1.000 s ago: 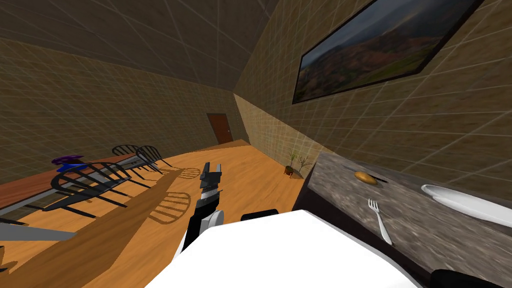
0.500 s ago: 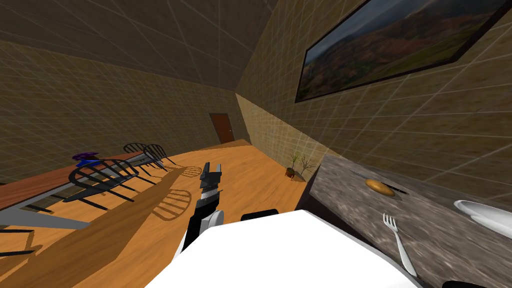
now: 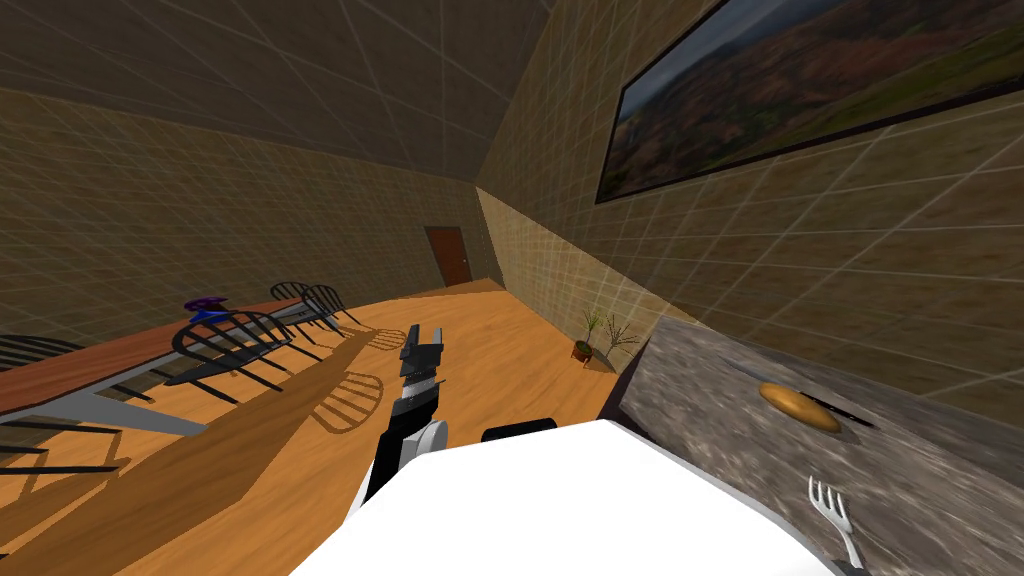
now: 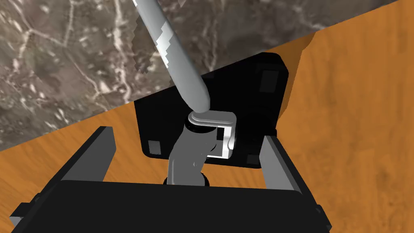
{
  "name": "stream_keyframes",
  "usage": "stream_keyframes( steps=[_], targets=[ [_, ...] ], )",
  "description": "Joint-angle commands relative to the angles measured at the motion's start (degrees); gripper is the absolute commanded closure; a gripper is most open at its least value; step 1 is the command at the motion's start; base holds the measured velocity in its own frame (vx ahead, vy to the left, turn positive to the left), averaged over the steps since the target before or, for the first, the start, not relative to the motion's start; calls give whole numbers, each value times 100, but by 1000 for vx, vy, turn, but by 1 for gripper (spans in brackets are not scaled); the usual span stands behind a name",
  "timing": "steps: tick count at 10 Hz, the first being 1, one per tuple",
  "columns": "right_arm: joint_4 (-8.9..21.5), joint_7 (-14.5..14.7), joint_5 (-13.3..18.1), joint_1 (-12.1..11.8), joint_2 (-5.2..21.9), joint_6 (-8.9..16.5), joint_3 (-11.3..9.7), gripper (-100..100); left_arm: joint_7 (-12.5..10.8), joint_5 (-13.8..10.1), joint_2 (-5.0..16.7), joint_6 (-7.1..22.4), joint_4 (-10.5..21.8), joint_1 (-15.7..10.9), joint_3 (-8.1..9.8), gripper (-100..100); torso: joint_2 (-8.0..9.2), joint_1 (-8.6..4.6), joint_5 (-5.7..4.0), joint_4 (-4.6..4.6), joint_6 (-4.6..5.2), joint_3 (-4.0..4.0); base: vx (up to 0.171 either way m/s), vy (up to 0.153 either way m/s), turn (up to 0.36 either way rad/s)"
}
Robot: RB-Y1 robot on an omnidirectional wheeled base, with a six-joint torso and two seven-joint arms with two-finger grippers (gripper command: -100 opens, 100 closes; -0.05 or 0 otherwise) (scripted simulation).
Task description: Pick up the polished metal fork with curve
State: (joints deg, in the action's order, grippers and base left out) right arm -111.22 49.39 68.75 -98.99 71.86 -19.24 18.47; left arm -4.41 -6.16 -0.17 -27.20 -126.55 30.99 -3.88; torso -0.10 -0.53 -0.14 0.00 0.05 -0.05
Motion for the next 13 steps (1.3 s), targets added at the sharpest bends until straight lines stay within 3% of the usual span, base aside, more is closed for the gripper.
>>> stream_keyframes(
  steps=[1, 5, 6, 7, 8, 12, 13],
  targets=[
    [41, -16, 177, -167, 245, 117, 61, -100, 0, 0, 0, 0, 0, 0, 0, 0, 0, 0, 0, 0, 0, 0, 36, -123, 44],
    [211, 30, 487, -453, 754, 232, 315, -100, 0, 0, 1, 0, 0, 0, 1, 0, -7, -26, -6, -2, -2, -4, 72, -191, 84],
    [211, 16, 463, -371, 709, 244, 210, -100, 0, 0, 1, 0, 0, 0, 1, 0, -7, -23, -6, -2, -2, -4, 29, -83, 25],
    [214, 14, 470, -376, 721, 254, 218, 0, 0, 0, 0, 0, 0, 0, 0, 0, 5, 12, 0, 1, 1, 3, 6, -17, 2],
    [310, 4, 470, -195, 745, 277, 35, -100, 0, 0, -1, 0, 0, 0, -1, 0, 16, 39, 8, 4, 2, 9, -1, -2, 32],
    [502, -17, 470, 167, 793, 325, -330, -100, 0, 0, -2, 0, 0, -1, -2, 0, 27, 61, 14, 7, 3, 16, -7, 13, 23],
    [598, -27, 470, 347, 817, 349, -513, -100, 0, 0, -2, 0, 0, -1, -2, 0, 27, 60, 14, 7, 3, 16, -6, 14, 33]
  ],
)
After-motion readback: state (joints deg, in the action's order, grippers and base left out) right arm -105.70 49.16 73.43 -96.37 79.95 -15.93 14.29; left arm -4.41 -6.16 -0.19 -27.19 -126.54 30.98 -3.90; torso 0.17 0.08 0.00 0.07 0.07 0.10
